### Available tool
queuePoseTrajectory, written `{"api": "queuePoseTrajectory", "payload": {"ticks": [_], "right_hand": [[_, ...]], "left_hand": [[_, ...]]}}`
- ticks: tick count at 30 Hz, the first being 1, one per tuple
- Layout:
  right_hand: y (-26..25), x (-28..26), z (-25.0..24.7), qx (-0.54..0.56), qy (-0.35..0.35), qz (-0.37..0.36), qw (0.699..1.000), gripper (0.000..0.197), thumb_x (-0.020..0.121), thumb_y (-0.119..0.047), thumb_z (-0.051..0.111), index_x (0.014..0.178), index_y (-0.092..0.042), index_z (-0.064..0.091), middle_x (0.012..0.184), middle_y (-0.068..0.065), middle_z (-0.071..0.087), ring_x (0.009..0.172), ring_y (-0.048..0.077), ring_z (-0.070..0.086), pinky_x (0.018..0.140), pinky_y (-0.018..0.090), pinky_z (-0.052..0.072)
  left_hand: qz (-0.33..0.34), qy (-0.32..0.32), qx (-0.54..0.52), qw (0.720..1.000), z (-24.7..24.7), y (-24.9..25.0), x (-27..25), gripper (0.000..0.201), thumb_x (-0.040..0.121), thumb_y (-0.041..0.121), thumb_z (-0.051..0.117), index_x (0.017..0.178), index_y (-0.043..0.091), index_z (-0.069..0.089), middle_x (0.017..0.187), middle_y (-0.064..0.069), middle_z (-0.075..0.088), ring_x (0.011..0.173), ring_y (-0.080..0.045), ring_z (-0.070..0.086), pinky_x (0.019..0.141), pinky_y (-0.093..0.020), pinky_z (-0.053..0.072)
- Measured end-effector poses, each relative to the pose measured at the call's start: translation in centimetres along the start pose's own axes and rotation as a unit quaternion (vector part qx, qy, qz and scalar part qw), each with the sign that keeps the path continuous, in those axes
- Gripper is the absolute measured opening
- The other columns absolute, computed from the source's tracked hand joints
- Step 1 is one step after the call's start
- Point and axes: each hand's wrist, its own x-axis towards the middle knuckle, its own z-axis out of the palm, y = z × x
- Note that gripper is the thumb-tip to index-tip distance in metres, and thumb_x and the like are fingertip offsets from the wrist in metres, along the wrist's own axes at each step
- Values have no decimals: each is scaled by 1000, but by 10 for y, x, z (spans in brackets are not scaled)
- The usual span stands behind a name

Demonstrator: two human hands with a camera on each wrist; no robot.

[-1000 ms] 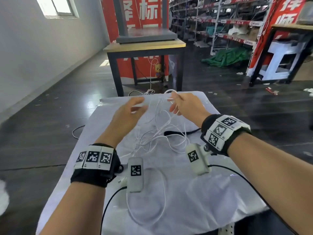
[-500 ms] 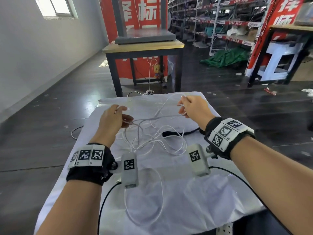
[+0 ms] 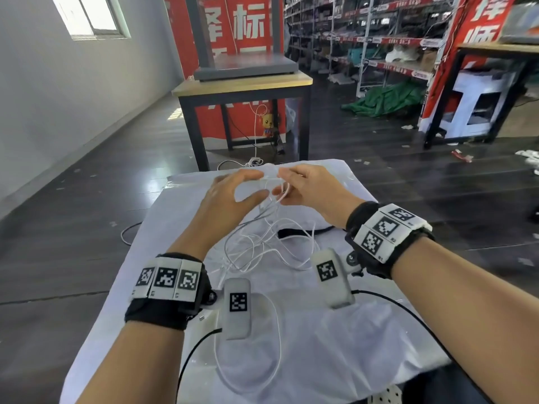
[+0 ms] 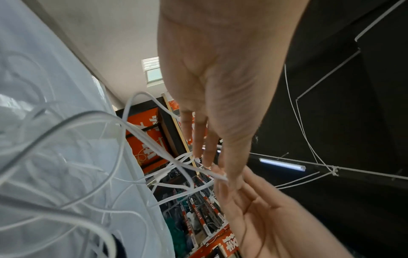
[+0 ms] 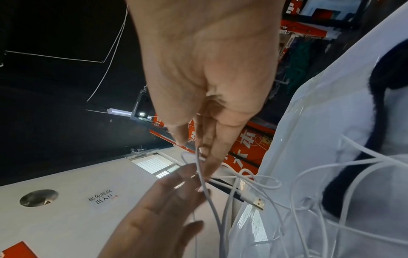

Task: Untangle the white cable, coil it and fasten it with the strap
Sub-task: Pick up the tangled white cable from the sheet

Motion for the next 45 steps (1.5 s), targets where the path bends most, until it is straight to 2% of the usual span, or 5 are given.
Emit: {"api": "queuePoseTrajectory", "payload": {"ticks": [16, 21, 31, 40, 45], "right_hand": [[13, -10, -17, -303, 86, 2, 949, 32, 97, -28, 48, 75, -13, 66, 70, -1, 57, 67, 16, 50, 63, 25, 43], [13, -5, -34, -260, 256, -3, 931, 37, 102, -23, 34, 87, -8, 65, 81, 1, 60, 78, 20, 53, 69, 26, 37], [18, -6, -21, -154, 213, -40, 964, 42, 100, -36, 41, 71, -17, 65, 71, -8, 61, 68, 7, 57, 80, 29, 51], [17, -7, -26, -178, 220, -97, 954, 30, 90, 8, 44, 101, -6, 67, 99, 2, 66, 93, 10, 60, 88, 18, 50], [11, -10, -28, -181, 203, -135, 953, 30, 93, 3, 44, 103, -7, 70, 96, 1, 70, 89, 11, 63, 84, 18, 50]], "left_hand": [[-215, 198, -433, 853, -22, -25, 1, 11, 95, 4, 53, 89, 12, 58, 75, -3, 64, 65, -11, 61, 65, -19, 52], [-249, 247, -214, 912, -29, -60, -1, 26, 94, -5, 42, 112, 13, 47, 97, -12, 60, 68, -16, 60, 64, -25, 53], [-82, -27, 93, 992, -4, -29, -3, 28, 99, 22, 49, 124, 18, 60, 132, 0, 58, 117, -22, 55, 90, -24, 36], [-133, -389, 7, 912, -4, -24, -17, 36, 90, 24, 65, 123, 37, 62, 132, 20, 54, 122, 0, 46, 103, -20, 32], [-110, -290, 40, 950, 4, -27, -9, 26, 94, 16, 59, 119, 18, 65, 124, 4, 63, 115, -12, 56, 95, -22, 41]]}}
